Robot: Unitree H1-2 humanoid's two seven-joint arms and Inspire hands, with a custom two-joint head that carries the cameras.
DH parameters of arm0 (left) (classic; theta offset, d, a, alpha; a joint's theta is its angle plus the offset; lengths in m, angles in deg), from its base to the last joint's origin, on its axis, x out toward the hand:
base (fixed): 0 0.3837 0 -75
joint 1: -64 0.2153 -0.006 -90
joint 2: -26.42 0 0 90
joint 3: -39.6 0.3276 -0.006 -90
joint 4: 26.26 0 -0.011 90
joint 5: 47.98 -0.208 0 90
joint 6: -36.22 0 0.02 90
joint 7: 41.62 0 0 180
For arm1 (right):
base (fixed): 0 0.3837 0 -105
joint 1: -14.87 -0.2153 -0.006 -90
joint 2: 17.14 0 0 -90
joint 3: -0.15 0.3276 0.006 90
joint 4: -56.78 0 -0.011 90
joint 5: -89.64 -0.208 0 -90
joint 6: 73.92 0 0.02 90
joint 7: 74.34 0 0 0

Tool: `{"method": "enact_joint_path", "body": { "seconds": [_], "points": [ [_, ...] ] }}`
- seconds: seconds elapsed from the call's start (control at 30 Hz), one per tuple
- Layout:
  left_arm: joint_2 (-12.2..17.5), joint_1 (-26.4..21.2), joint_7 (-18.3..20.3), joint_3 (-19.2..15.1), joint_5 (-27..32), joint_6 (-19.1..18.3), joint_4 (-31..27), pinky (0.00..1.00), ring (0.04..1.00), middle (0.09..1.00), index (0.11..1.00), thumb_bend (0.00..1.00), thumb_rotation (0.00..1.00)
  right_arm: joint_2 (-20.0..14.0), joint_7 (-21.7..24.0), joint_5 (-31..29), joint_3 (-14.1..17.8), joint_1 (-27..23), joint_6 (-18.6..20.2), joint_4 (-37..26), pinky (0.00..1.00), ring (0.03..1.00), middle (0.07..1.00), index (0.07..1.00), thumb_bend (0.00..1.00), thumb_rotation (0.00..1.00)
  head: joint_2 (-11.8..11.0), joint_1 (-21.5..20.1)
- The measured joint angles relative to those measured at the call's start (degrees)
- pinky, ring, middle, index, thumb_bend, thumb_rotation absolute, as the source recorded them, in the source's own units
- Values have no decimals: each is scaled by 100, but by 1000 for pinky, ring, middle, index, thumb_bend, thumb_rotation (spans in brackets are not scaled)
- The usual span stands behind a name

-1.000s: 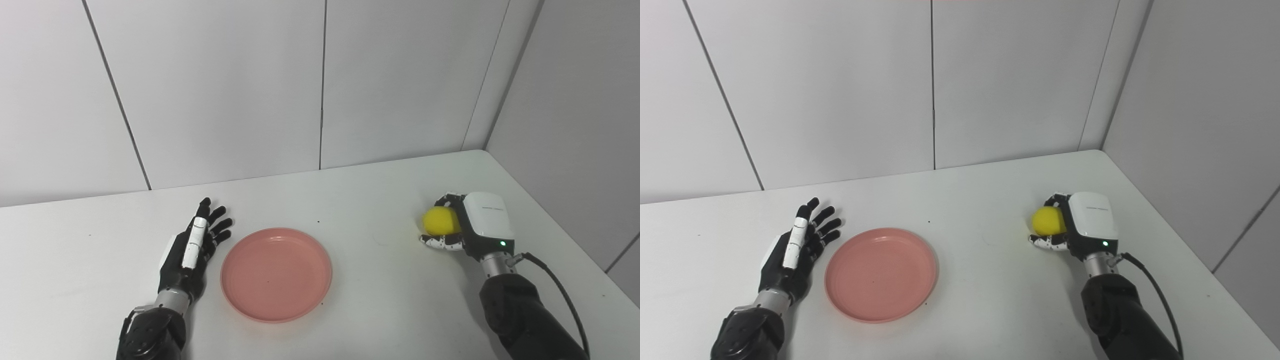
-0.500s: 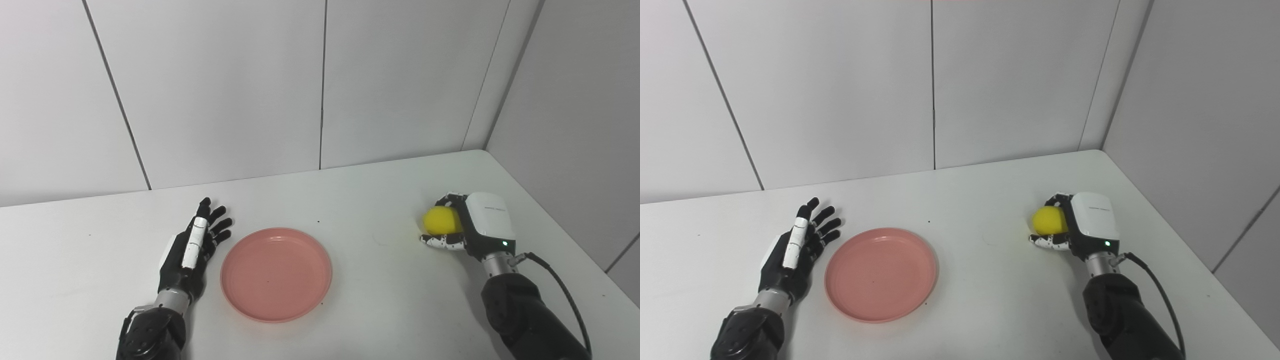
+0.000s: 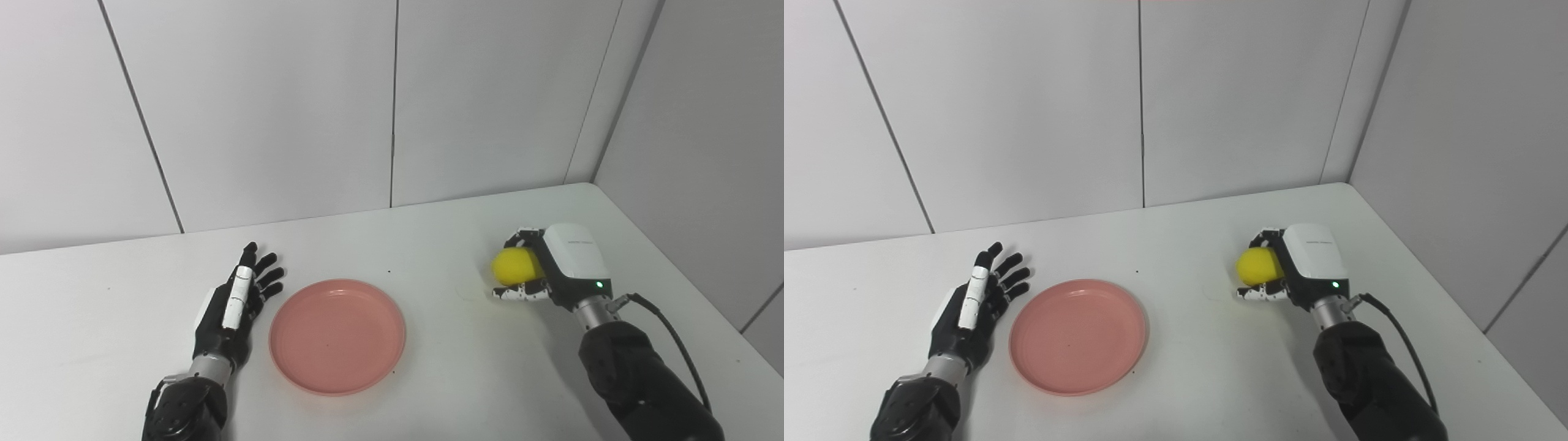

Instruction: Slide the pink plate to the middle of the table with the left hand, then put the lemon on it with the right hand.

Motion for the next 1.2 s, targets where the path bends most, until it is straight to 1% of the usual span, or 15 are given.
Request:
{"method": "enact_joint_path", "body": {
  "seconds": [0.17, 0.33, 0.53, 0.6, 0.7, 0.77, 0.8, 0.83, 0.9, 0.97, 1.0, 1.03, 1.1, 1.17, 1.2],
  "points": [
    [-15, 2, -39, 27, -46, 24, -1, 858, 858, 908, 1000, 789, 878, 70, 276, 165, -148, -251, 0, -375, 204, 271, 354, 482, 518, 142, -18, 79],
    [-20, 4, -92, 59, -62, 25, -12, 841, 851, 899, 1000, 785, 880, 170, 454, 262, -246, -384, -6, -574, 182, 248, 336, 481, 519, 139, -18, 211],
    [-20, 23, -144, 120, -79, 25, -40, 865, 847, 889, 1000, 776, 882, 228, 696, 291, -398, -461, -32, -751, 192, 256, 344, 482, 519, 136, -9, 457],
    [-28, 30, -196, 141, -109, 25, -54, 853, 845, 886, 1000, 789, 879, 287, 718, 296, -467, -552, -39, -797, 193, 257, 343, 482, 521, 135, -9, 545],
    [-87, 62, -279, 147, -133, 21, -107, 872, 858, 892, 1000, 798, 866, 408, 722, 362, -596, -732, -73, -813, 187, 255, 343, 482, 520, 138, -9, 624],
    [-139, 85, -303, 147, -152, 20, -146, 879, 866, 894, 1000, 797, 866, 478, 811, 373, -675, -832, -103, -818, 181, 248, 335, 482, 520, 136, -9, 825],
    [-158, 95, -316, 147, -167, 20, -162, 879, 866, 894, 1000, 797, 867, 508, 860, 369, -724, -880, -128, -818, 181, 248, 334, 482, 520, 135, -9, 826],
    [-169, 101, -333, 148, -174, 18, -176, 872, 861, 891, 1000, 800, 864, 544, 898, 366, -771, -919, -182, -816, 179, 245, 332, 481, 519, 136, -18, 957],
    [-201, 110, -396, 156, -197, 14, -196, 854, 851, 887, 1000, 805, 861, 607, 926, 360, -863, -961, -309, -813, 180, 245, 333, 480, 519, 137, -18, 984],
    [-237, 116, -475, 175, -244, 8, -205, 834, 850, 887, 1000, 812, 860, 650, 941, 360, -915, -971, -437, -800, 177, 242, 334, 479, 520, 138, -26, 1264],
    [-244, 120, -508, 192, -259, 6, -209, 828, 851, 890, 1000, 813, 869, 667, 946, 362, -940, -971, -483, -792, 175, 240, 333, 479, 520, 136, -26, 1292],
    [-245, 122, -528, 212, -287, 6, -210, 831, 852, 892, 1000, 815, 872, 678, 946, 364, -954, -973, -536, -781, 174, 238, 331, 480, 521, 135, -26, 1431],
    [-253, 126, -533, 263, -299, 6, -210, 846, 853, 897, 1000, 818, 878, 705, 948, 356, -982, -983, -636, -702, 177, 242, 334, 480, 520, 134, -26, 1433],
    [-288, 131, -536, 291, -305, 7, -210, 871, 855, 905, 1000, 821, 879, 756, 995, 292, -998, -983, -678, -665, 180, 243, 331, 480, 520, 134, -44, 1695],
    [-311, 132, -541, 297, -313, 7, -209, 874, 855, 905, 1000, 821, 879, 788, 1044, 261, -1014, -983, -691, -663, 180, 243, 331, 480, 520, 134, -44, 1696]
  ]
}}
